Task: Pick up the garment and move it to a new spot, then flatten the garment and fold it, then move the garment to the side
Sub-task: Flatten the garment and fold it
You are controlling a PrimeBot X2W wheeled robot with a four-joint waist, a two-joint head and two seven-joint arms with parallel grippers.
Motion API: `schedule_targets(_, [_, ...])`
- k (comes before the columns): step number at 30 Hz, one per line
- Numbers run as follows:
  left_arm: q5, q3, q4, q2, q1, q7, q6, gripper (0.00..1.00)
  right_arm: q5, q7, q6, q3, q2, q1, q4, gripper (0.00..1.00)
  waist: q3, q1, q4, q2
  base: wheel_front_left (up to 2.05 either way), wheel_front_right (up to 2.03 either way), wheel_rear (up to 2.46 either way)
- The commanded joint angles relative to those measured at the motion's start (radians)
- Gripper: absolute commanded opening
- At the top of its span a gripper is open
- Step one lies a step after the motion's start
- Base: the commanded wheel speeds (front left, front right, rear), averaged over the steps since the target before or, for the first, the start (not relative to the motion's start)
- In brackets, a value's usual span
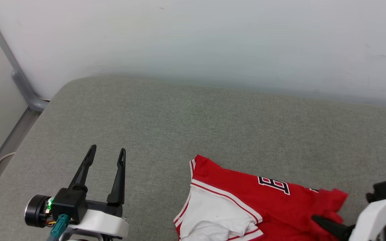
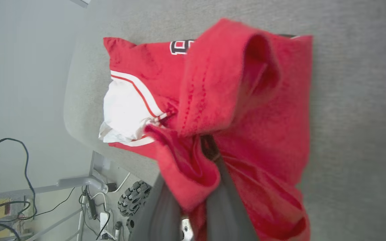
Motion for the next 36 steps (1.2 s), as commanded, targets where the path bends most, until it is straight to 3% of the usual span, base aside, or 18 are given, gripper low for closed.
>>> schedule_targets(1, [0.003, 0.004, -0.003, -0.002, 0.011, -0.002, -0.004, 1.0, 0.015, 0.015, -0.001, 0.003, 0.037, 0.011, -0.021, 0.0, -0.002, 0.0, 0.005, -0.0001, 0.0, 0.0, 0.0])
schedule_targets(6, [0.006, 0.01, -0.006, -0.005, 0.008, -0.002, -0.006, 1.0, 0.034, 0.061, -0.001, 0.026, 0.125, -0.019, -0.066, 0.0, 0.0, 0.0, 0.022, -0.0001, 0.0, 0.0, 0.0])
schedule_targets(11, [0.009, 0.021, -0.008, -0.003, -0.002, -0.002, -0.008, 1.0, 0.079, 0.048, -0.001, 0.071, 0.153, -0.06, -0.037, 0.0, 0.008, 0.0, 0.041, -0.0001, 0.0, 0.0, 0.0])
schedule_targets(15, [0.01, 0.025, -0.004, 0.0, -0.007, -0.002, -0.012, 1.0, 0.157, -0.029, -0.001, 0.167, 0.154, -0.089, 0.024, 0.0, 0.01, 0.0, 0.06, -0.0001, 0.0, 0.0, 0.0])
schedule_targets(25, [-0.001, 0.027, 0.017, -0.005, -0.014, -0.002, -0.016, 1.0, 0.18, -0.257, -0.001, 0.375, 0.153, -0.207, 0.234, 0.0, 0.016, 0.0, 0.099, -0.0001, 0.0, 0.0, 0.0])
schedule_targets(35, [0.002, 0.028, 0.017, -0.012, -0.024, -0.002, -0.019, 1.0, 0.137, -0.417, -0.001, 0.444, 0.153, -0.337, 0.463, 0.0, 0.029, 0.0, 0.134, -0.0001, 0.0, 0.0, 0.0])
schedule_targets(36, [0.001, 0.029, 0.016, -0.013, -0.023, -0.002, -0.019, 1.0, 0.131, -0.432, -0.001, 0.444, 0.153, -0.35, 0.489, 0.15, 0.031, 0.0, 0.136, -0.0001, 0.0, 0.0, 0.0])
